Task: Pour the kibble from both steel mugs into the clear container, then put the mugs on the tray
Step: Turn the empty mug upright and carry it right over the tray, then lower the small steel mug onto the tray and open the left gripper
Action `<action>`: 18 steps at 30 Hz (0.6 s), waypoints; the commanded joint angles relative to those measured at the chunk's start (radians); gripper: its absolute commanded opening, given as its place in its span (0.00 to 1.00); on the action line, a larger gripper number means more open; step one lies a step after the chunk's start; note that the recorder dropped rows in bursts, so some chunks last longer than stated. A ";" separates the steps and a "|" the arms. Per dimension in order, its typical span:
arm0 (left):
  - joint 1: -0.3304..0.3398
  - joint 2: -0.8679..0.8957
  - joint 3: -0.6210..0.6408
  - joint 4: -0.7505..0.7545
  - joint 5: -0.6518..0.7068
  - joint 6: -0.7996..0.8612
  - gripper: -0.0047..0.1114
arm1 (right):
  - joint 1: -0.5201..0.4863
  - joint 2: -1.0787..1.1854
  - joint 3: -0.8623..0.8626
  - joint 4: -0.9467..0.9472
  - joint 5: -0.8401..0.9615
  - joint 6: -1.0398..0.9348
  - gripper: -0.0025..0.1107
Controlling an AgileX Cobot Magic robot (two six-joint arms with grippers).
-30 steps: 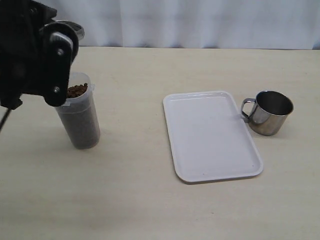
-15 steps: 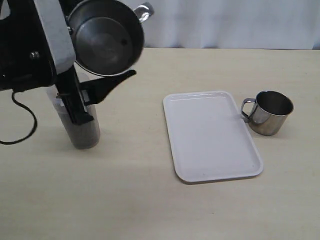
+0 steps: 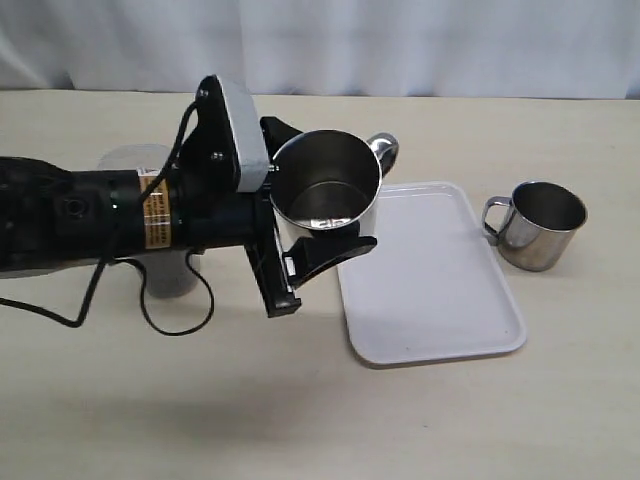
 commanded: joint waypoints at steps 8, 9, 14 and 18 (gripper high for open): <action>-0.082 0.385 -0.383 -0.104 -0.023 -0.071 0.04 | -0.007 -0.004 0.003 0.005 0.002 -0.001 0.06; -0.084 0.402 -0.405 -0.121 0.006 -0.080 0.04 | -0.007 -0.004 0.003 0.005 0.002 -0.001 0.06; -0.089 0.514 -0.516 -0.152 0.051 -0.084 0.04 | -0.007 -0.004 0.003 0.005 0.002 -0.001 0.06; -0.096 0.586 -0.538 -0.324 0.057 -0.094 0.04 | -0.007 -0.004 0.003 0.005 0.002 -0.001 0.06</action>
